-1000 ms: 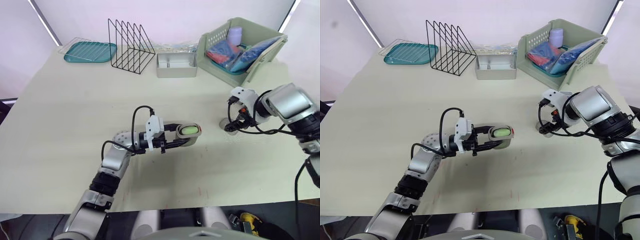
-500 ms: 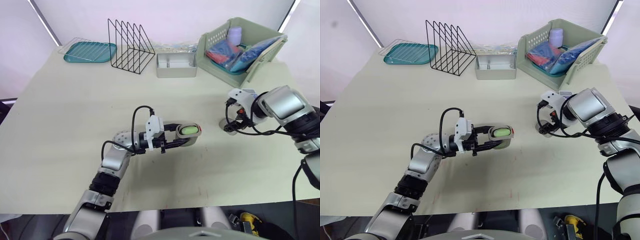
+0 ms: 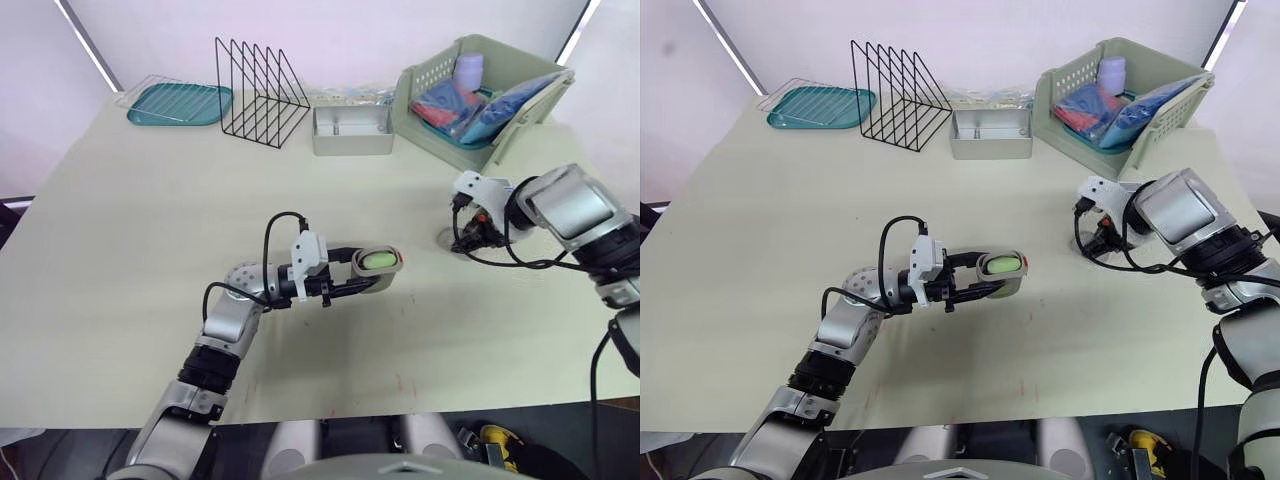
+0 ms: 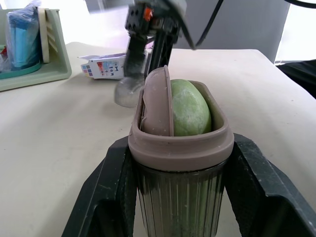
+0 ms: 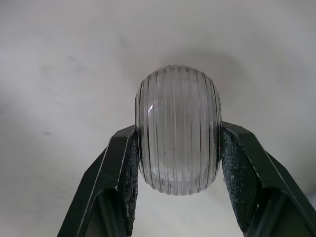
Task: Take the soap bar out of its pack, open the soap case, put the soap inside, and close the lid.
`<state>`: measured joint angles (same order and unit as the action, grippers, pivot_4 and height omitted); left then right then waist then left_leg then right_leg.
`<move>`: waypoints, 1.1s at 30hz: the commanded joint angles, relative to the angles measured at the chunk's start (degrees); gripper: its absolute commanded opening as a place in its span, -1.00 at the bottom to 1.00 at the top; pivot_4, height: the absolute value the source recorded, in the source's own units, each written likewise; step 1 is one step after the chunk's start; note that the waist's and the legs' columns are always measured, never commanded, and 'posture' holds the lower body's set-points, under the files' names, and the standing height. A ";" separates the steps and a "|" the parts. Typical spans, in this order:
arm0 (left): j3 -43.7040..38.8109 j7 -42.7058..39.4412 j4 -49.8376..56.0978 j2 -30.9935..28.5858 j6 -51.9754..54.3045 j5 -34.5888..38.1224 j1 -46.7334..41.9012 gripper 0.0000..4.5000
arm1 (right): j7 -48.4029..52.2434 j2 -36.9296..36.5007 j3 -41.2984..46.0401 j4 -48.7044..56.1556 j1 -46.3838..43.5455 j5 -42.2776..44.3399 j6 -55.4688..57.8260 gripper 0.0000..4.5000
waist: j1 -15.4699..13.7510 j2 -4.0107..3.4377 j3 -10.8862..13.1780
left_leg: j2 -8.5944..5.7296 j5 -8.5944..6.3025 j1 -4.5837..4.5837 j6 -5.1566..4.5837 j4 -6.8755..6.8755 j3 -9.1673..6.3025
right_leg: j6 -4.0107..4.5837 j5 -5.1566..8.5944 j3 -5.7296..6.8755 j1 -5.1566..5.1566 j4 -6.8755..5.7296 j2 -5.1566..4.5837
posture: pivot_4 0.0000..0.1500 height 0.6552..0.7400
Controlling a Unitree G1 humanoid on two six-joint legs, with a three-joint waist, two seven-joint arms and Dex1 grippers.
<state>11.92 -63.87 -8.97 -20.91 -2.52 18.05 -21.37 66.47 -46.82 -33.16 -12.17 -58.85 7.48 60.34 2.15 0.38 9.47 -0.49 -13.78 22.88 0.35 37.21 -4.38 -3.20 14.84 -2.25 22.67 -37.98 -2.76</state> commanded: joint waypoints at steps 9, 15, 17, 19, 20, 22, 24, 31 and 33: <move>0.90 0.64 -0.76 -0.59 0.99 -2.18 0.83 -0.15 | 14.51 -0.43 7.40 20.06 -4.75 9.57 -8.26 -0.21 | -0.01 -0.01 0.01 | 0.02 0.00 0.00 0.00 0.00 -0.16 | 0.00 0.00 0.05 -0.02 0.01 0.00 | 1.00 1.00; 1.09 0.70 -0.97 -0.32 0.81 -2.26 0.66 -0.15 | 14.89 0.82 5.04 22.43 -4.88 8.24 -10.50 -0.21 | -0.09 -0.01 0.01 | 0.01 0.00 0.00 0.00 0.00 -0.30 | 0.00 0.00 0.05 -0.01 0.01 -0.01 | 1.00 1.00; 1.10 0.75 -1.06 -0.25 0.70 -2.30 0.61 -0.15 | 14.93 1.48 4.48 22.33 -5.02 7.92 -10.92 -0.21 | -0.08 -0.01 0.01 | 0.01 0.00 0.00 0.00 0.00 -0.31 | 0.00 0.00 0.06 -0.01 0.01 0.00 | 1.00 1.00; 1.10 0.85 -0.96 -0.20 0.67 -2.32 0.62 -0.15 | 15.08 2.09 3.90 22.29 -5.14 7.63 -11.06 -0.21 | -0.09 -0.01 0.01 | 0.01 0.00 0.00 0.00 0.00 -0.31 | 0.00 0.00 0.05 -0.01 0.01 -0.01 | 1.00 1.00; 1.08 0.96 -0.84 -0.19 0.68 -2.34 0.68 -0.15 | 15.09 2.39 3.32 22.34 -5.10 7.34 -11.09 -0.21 | -0.10 -0.01 0.01 | 0.01 0.00 0.00 0.00 0.00 -0.31 | 0.00 0.00 0.05 -0.01 0.01 -0.01 | 1.00 1.00; 1.06 1.11 -0.63 -0.20 0.70 -2.35 0.84 -0.15 | 15.08 2.79 2.55 22.38 -5.06 7.02 -10.91 -0.21 | -0.12 -0.01 0.01 | 0.01 0.00 0.00 0.00 0.01 -0.33 | 0.00 0.00 0.06 -0.01 0.01 -0.01 | 1.00 1.00; 1.05 1.22 -0.49 -0.22 0.74 -2.37 1.00 -0.15 | 14.95 3.16 2.02 22.21 -5.05 6.62 -10.83 -0.21 | -0.13 -0.01 0.01 | 0.00 0.00 0.00 0.00 0.00 -0.33 | 0.00 0.00 0.06 -0.01 0.01 -0.01 | 1.00 1.00; 0.93 1.54 -0.08 -0.25 0.93 -2.35 1.39 -0.15 | 14.69 4.68 0.76 21.16 -4.83 5.03 -11.41 -0.21 | -0.13 -0.01 0.01 | 0.00 0.00 0.00 0.00 0.00 -0.34 | 0.00 0.00 0.07 -0.01 0.01 -0.01 | 1.00 1.00; 0.91 1.63 0.11 -0.28 1.03 -2.34 1.45 -0.15 | 14.87 4.77 0.16 20.91 -4.63 4.37 -11.76 -0.21 | -0.11 -0.01 0.01 | 0.00 0.00 0.00 0.00 0.00 -0.34 | 0.00 0.00 0.07 -0.01 0.01 -0.01 | 1.00 1.00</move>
<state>12.13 -63.22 -8.26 -20.78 -2.42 17.68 -21.01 80.95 -42.09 -33.20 8.16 -62.43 12.16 49.49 2.04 0.38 9.48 -0.49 -13.78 22.88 0.36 37.21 -4.73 -3.19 14.84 -2.18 22.65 -37.98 -2.77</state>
